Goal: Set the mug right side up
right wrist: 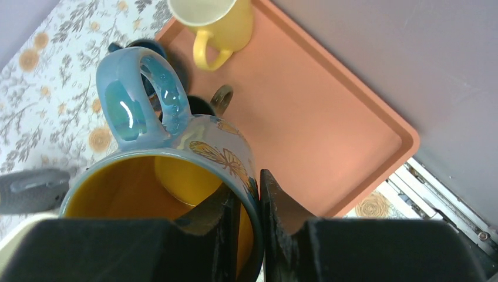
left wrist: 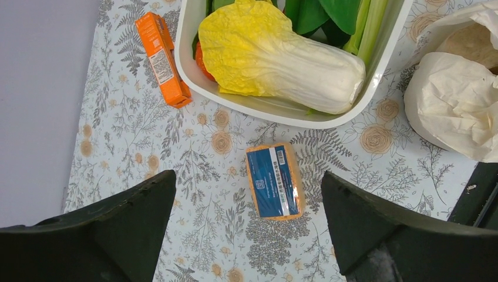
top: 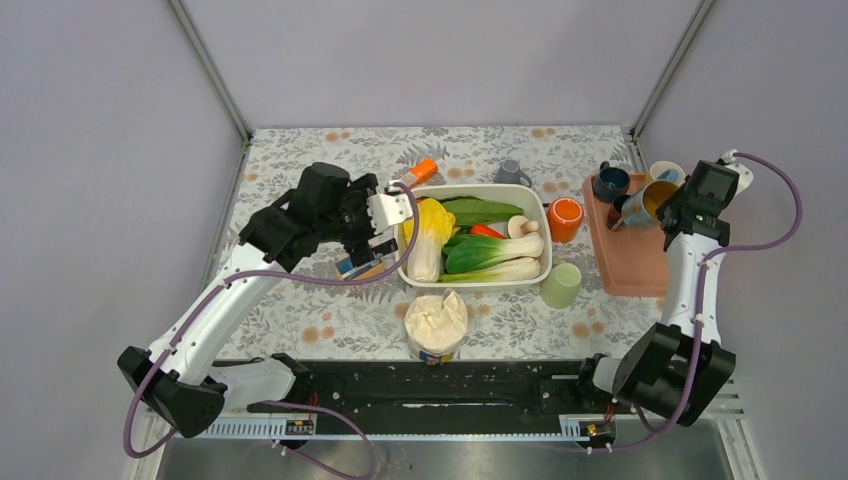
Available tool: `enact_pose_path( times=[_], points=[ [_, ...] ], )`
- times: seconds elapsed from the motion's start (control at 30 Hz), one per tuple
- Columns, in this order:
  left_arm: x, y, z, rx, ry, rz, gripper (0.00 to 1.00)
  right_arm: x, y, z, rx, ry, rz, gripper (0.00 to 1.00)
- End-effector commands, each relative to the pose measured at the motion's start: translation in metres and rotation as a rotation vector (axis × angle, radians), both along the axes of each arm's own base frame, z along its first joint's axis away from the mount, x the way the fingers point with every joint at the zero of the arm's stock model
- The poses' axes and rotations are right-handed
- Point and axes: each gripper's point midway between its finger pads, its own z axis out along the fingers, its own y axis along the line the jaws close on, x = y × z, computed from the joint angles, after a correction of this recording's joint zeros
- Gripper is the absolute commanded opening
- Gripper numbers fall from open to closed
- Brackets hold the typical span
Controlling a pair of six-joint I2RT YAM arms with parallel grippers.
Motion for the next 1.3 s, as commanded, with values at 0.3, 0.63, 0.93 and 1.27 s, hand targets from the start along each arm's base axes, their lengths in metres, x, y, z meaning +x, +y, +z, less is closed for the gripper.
enact_pose_path(
  times=[0.3, 0.63, 0.93, 1.27],
  points=[
    [0.015, 0.004, -0.003, -0.002, 0.020, 0.047, 0.97, 0.019, -0.094, 0.034, -0.154, -0.131, -0.204, 0.00],
    [0.020, 0.006, -0.008, -0.001, 0.050, 0.058, 0.97, 0.039, -0.112, -0.006, -0.132, -0.096, -0.206, 0.00],
    [0.023, 0.003, -0.012, -0.002, 0.068, 0.051, 0.97, 0.045, -0.126, -0.043, -0.129, -0.046, -0.205, 0.00],
    [0.029, 0.002, -0.014, 0.000, 0.078, 0.058, 0.97, 0.061, -0.135, -0.067, -0.106, -0.042, -0.180, 0.00]
  ],
)
